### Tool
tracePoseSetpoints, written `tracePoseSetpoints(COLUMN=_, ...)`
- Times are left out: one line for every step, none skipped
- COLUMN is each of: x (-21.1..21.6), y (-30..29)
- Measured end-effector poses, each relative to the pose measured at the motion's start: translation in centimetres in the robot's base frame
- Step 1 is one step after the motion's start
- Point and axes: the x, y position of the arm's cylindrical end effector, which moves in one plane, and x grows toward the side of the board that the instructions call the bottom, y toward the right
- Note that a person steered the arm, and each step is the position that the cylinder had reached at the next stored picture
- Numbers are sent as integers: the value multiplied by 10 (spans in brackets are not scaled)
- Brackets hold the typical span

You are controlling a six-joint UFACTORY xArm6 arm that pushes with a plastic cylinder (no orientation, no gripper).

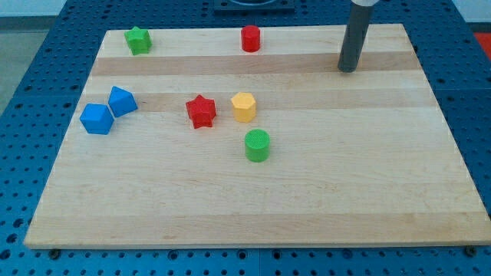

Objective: Push red circle towards green star

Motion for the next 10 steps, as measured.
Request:
tracePoseSetpoints(x=-20, y=0)
tracePoseSetpoints(x=-33, y=1)
tracePoseSetpoints(x=-34, y=7)
tracePoseSetpoints(x=-29, y=8)
tracePoseSetpoints(x=-28, y=14)
tracePoseSetpoints(x=-28, y=22)
tracePoseSetpoints(x=-28, y=33)
tracePoseSetpoints(x=-30, y=40)
tracePoseSetpoints(x=-37, y=43)
tracePoseSetpoints(x=-44, y=43)
